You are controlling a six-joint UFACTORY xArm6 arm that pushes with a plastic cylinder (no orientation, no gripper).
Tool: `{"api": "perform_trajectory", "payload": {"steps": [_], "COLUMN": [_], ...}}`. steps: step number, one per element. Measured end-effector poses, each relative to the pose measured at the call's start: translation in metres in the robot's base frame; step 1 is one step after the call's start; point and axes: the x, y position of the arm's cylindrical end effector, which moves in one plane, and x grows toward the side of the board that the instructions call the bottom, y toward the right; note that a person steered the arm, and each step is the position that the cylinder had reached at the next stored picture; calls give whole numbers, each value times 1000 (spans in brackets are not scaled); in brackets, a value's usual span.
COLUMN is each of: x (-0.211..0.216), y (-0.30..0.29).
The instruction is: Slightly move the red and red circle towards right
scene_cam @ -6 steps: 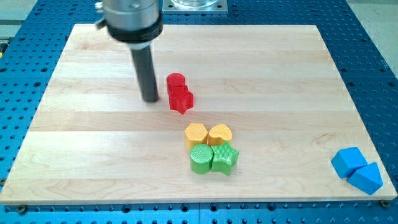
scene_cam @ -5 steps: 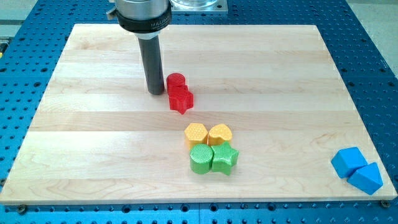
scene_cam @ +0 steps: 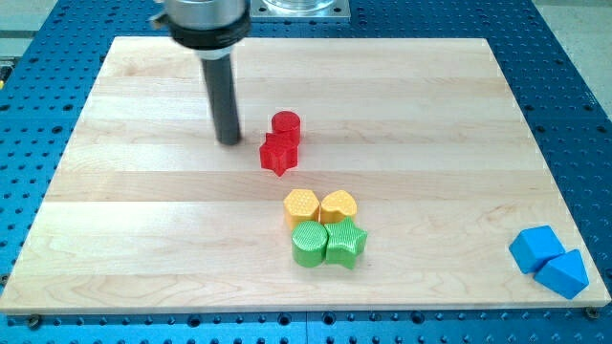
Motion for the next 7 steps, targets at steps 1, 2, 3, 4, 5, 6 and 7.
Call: {"api": "perform_trajectory", "payload": {"steps": [1,2,3,4,5,6,7], "x": [19,31,31,31,31,34,35], "y": [-4,-3,-3,-3,14,31,49]}}
